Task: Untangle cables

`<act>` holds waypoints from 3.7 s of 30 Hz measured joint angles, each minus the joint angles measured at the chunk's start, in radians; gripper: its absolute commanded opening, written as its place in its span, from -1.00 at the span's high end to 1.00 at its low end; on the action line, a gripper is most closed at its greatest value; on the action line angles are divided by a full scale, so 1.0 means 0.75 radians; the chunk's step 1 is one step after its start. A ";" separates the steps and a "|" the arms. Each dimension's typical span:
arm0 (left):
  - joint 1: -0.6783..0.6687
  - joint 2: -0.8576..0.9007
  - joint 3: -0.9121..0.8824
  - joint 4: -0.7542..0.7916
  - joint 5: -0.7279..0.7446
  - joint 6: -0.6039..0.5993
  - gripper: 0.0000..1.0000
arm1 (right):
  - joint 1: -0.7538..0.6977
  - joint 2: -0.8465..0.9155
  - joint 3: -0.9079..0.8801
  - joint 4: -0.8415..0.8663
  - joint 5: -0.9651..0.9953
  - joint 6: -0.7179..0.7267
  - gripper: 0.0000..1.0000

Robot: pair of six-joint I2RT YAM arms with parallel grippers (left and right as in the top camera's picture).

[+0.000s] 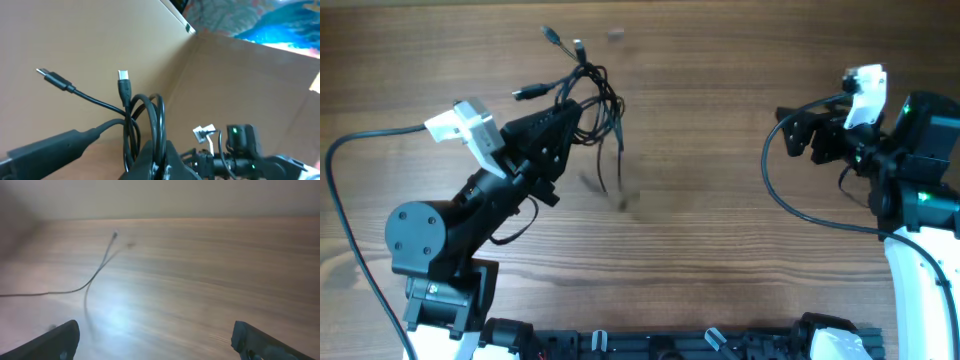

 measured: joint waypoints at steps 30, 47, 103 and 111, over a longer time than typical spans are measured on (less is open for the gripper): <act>-1.009 0.486 0.048 0.141 -1.053 0.147 0.92 | 0.357 -0.347 0.183 -0.403 0.074 0.157 -0.99; -1.057 0.163 0.054 0.019 -1.277 0.382 0.92 | 0.319 0.093 0.189 -0.493 0.895 0.342 -1.00; -1.059 0.218 0.065 -0.360 -0.791 1.079 -1.00 | 0.315 -0.210 0.190 -0.709 -0.267 -0.184 0.92; -1.059 0.344 0.065 -0.322 -0.764 1.193 -1.00 | 0.315 -0.210 0.190 -0.763 -0.273 -0.253 0.91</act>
